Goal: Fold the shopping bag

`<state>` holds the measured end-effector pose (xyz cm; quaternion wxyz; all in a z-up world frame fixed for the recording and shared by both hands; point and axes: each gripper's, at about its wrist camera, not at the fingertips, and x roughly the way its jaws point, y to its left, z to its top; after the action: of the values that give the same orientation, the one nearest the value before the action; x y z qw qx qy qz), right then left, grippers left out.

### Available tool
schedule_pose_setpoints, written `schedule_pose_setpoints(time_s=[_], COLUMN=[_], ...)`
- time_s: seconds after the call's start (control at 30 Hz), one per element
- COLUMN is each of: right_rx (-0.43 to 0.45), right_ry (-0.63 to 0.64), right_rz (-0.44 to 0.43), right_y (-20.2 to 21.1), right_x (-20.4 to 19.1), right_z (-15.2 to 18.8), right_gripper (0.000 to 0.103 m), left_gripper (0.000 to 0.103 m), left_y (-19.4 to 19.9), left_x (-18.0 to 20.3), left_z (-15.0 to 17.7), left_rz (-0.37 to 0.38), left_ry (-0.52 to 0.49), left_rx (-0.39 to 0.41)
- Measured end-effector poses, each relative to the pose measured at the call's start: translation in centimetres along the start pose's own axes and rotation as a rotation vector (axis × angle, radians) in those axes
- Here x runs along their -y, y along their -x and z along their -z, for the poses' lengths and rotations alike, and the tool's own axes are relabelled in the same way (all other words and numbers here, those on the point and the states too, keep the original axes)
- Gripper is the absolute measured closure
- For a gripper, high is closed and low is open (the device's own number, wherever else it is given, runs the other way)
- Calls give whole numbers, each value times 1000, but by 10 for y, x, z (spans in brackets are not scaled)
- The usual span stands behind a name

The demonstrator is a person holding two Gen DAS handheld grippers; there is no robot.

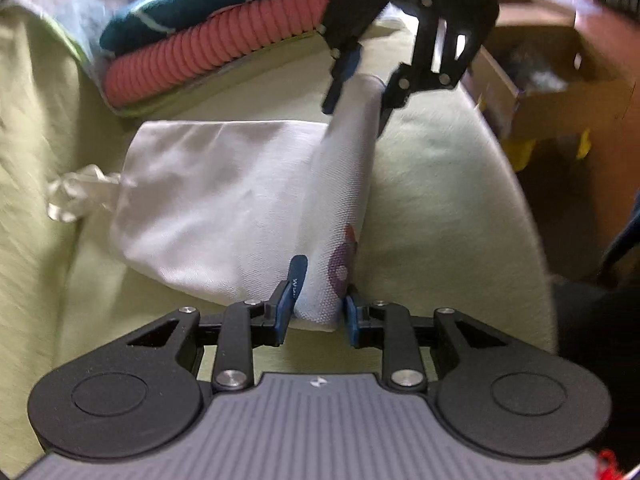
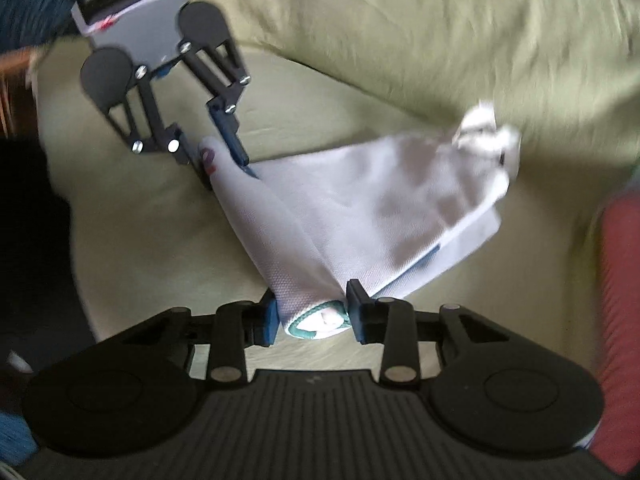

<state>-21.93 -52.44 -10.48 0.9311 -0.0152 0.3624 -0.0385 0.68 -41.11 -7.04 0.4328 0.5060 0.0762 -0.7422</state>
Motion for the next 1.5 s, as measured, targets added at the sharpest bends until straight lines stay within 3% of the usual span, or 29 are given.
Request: schedule_pose_setpoints(time_s=[0.23,0.47,0.7,0.87,1.03,1.13,1.23,1.33,1.5], right_rx=[-35,-90,-148,-170,-170,-156,-135,-107,-26], right_ry=[-383,-648,-852,-959,-1045,-1100,-1146,-1200,-1268], right_rz=[-191,-286,-285,-274,-263,-260,-257,-233,-197], right_y=[-8,-25,-38,-40,-41,-45,-48,-48,-45], right_x=[68,103,120,126,129,130,132,129,121], right_z=[-4,2,11,17,26,32,39,45,58], right_gripper=[71,71,73,74,75,75,75,76,77], left_gripper=[71,63,58,57,61,65,75,74,70], left_y=[-6,-22,-18,0,25,28,12,-8,-8], left_x=[-37,-53,-51,-35,-20,-15,-14,-21,-26], left_z=[-6,-4,0,-6,-15,-24,-29,-24,-21], left_rz=[86,76,7,-138,-324,-302,-269,-262,-261], left_ry=[91,151,218,199,188,203,211,270,365], left_rx=[-46,-84,-70,-68,-7,65,68,48,62])
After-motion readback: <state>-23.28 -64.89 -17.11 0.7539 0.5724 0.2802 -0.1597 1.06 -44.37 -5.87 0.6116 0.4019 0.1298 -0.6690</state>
